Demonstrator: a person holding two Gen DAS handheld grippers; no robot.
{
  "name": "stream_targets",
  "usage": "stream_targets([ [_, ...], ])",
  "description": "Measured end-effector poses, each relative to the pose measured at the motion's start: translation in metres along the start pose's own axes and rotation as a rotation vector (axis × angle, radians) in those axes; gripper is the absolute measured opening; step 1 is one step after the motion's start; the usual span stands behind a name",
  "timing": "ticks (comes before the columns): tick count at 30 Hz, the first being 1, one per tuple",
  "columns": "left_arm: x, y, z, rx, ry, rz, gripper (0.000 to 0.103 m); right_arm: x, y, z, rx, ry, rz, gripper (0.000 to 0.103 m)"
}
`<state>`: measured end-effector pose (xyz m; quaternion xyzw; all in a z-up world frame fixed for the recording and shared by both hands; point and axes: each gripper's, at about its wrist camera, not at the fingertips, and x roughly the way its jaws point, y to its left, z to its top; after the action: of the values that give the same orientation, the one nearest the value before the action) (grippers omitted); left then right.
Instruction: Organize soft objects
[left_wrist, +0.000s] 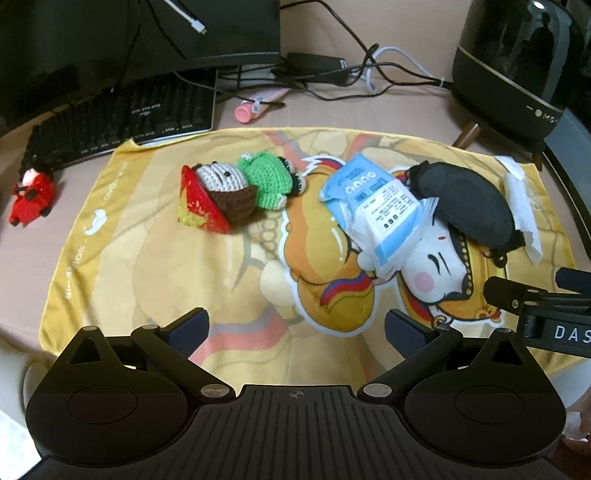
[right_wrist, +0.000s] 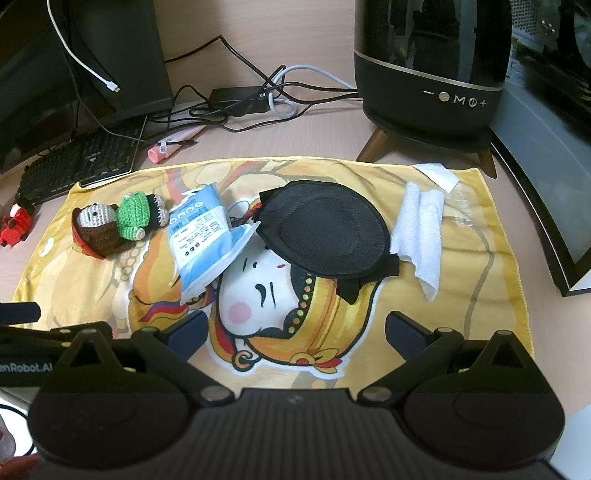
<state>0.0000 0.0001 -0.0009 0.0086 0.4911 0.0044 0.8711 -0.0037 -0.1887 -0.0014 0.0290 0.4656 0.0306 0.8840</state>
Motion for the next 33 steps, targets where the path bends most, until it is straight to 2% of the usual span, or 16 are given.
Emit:
stream_targets([
  [33,0.024,0.013,0.007,-0.007,0.063,-0.021,0.103,0.015,0.013,0.013,-0.02,0.034,-0.005,0.103],
])
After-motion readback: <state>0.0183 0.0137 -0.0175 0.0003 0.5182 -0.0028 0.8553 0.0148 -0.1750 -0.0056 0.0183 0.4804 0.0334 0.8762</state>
